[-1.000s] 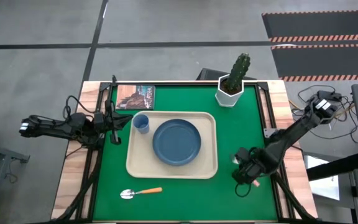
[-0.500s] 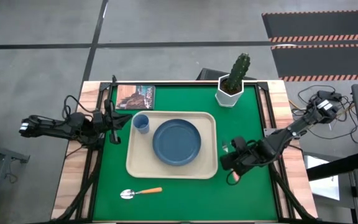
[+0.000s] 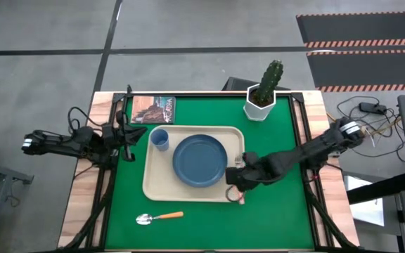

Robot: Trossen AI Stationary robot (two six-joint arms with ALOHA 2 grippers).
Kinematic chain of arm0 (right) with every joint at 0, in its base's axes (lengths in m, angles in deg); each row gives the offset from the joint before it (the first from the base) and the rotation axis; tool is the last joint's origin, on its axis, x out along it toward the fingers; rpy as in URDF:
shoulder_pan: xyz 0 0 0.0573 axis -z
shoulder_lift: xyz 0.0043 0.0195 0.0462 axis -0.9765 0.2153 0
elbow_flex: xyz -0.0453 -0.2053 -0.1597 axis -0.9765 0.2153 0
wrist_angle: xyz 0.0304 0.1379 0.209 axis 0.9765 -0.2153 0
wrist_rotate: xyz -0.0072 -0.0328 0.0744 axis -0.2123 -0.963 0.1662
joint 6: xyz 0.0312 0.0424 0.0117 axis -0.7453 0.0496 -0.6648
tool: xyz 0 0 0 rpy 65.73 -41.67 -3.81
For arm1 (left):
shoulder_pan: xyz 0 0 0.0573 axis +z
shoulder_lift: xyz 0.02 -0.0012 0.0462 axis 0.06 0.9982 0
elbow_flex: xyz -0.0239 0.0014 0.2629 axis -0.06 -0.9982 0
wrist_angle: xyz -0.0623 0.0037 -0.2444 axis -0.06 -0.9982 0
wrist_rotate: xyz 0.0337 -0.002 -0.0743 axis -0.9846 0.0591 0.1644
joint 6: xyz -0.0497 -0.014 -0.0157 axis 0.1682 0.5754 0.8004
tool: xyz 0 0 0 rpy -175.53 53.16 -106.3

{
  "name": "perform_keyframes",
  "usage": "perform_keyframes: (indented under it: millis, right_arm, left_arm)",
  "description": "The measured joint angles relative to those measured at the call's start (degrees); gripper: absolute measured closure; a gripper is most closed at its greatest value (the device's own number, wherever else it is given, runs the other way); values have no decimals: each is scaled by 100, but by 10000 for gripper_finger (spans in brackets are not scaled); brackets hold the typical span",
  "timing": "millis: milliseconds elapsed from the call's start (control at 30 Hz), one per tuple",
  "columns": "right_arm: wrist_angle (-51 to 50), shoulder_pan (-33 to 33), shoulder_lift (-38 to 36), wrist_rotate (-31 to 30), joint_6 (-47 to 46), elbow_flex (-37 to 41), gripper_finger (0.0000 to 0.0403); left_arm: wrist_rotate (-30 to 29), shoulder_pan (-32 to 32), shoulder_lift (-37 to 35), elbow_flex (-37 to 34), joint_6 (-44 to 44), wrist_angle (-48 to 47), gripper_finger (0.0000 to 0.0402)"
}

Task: Pick and place plate/cup/fork/spoon on tray
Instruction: Put the orange fork on the white serving tray on the left of the blue plate

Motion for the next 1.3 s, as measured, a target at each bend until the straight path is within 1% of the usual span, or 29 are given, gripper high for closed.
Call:
perform_keyframes:
  millis: [100,300,500,733,867,1067,1167,1300]
  right_arm:
    - [-3,341,342,580,123,-215,365]
    - [-20,979,699,1123,761,-398,365]
    - [-367,1496,727,1134,1390,-384,374]
    - [-436,1915,956,1128,2095,-359,375]
    - [-433,2018,1268,887,2419,-318,376]
    - [-220,2032,1561,886,2507,-309,375]
    - [-226,2032,1661,981,2334,-309,362]
    - [-26,2032,1652,885,2365,-313,331]
  left_arm:
    - [0,2,-18,0,-1,86,402]
    - [0,0,-18,0,-2,109,402]
    - [0,0,-18,0,-2,122,402]
    - [2,0,-26,0,-4,122,402]
    - [2,0,-27,0,-4,120,402]
    - [2,0,-41,0,-4,120,402]
    - [2,0,-51,0,-4,121,402]
    - [2,0,-58,0,-6,120,402]
